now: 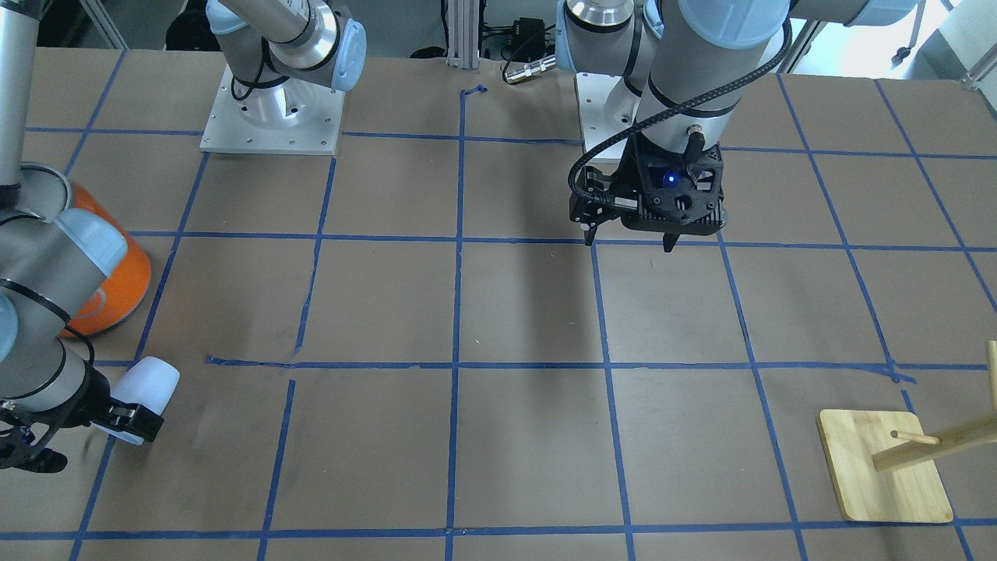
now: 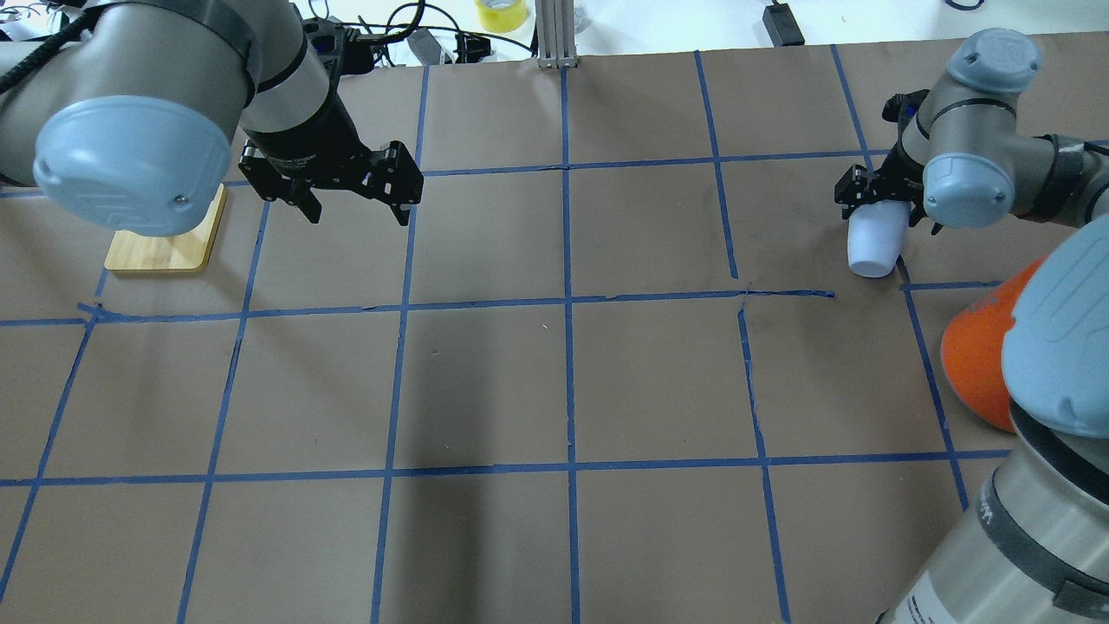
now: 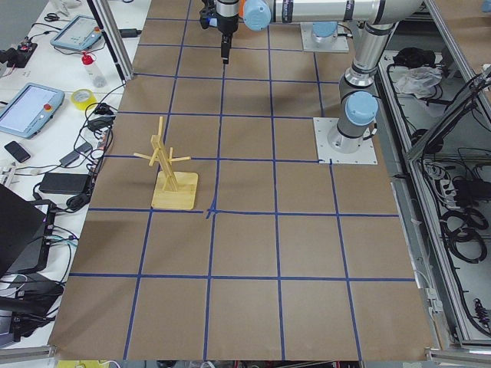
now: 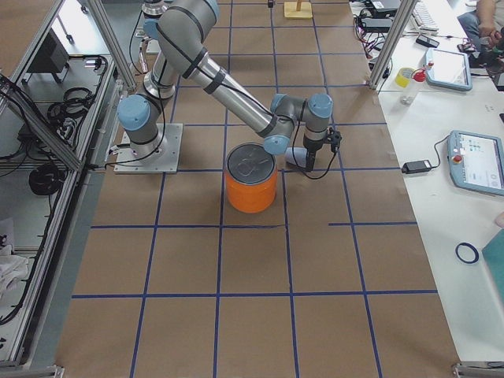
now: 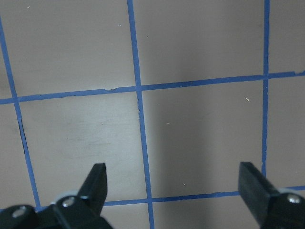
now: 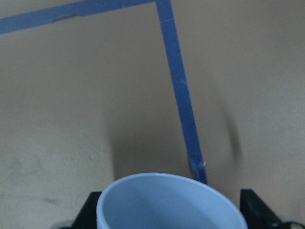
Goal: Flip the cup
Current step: 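Close the right gripper on the cup and lift it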
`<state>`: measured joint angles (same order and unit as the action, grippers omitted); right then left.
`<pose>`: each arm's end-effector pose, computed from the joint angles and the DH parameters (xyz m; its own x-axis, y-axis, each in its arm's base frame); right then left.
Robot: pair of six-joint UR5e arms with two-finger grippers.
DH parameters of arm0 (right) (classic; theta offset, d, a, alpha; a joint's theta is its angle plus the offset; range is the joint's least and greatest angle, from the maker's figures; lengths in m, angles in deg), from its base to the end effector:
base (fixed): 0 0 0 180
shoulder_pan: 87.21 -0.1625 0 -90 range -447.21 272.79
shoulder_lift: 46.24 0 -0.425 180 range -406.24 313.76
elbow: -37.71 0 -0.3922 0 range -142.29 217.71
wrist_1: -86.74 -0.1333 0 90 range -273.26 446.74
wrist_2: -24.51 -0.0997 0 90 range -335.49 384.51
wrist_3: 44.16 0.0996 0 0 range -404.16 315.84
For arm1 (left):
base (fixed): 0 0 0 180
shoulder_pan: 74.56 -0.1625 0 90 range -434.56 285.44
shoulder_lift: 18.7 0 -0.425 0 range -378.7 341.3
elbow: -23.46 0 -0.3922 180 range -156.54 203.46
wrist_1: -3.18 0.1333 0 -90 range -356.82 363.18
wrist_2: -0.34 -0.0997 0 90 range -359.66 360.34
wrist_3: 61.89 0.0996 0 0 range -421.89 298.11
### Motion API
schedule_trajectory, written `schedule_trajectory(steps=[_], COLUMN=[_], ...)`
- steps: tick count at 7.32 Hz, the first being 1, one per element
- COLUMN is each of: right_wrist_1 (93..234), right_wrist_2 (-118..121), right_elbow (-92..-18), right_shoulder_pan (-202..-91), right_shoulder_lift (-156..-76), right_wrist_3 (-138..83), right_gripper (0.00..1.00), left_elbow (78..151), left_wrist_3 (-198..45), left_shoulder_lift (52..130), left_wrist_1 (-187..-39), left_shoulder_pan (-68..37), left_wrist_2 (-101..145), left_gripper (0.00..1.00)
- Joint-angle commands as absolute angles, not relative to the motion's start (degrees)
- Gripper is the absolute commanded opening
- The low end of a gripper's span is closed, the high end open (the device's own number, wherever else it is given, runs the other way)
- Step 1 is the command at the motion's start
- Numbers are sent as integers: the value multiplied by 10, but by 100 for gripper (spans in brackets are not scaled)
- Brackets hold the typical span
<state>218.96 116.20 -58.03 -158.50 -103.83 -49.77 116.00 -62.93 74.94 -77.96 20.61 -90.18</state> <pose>-0.0827 -0.6506 0.1868 -0.9728 0.2287 0.0362 0.2260 0.9718 -0.0678 -0.1788 -0.5071 0.4496 -0.9974 0.0716 -0.0082 0.0719 0.9963 -0.0469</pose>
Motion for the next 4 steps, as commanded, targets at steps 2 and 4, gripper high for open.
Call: schedule_trajectory(steps=[2,4], right_wrist_1=[2188,2186], right_wrist_2=[1171,1171], right_elbow=[-595,-600], right_shoulder_pan=[-1588,-1589], right_shoulder_lift=[-1041,-1048], right_wrist_3=[-492,-492], right_gripper=[100,100], left_elbow=[1160,1161], left_wrist_3=[-629,-629], left_shoulder_lift=[749,749], left_wrist_1=[-779,-779], left_shoulder_pan=[206,206], left_wrist_2=[-902,-902], left_gripper=[97,97])
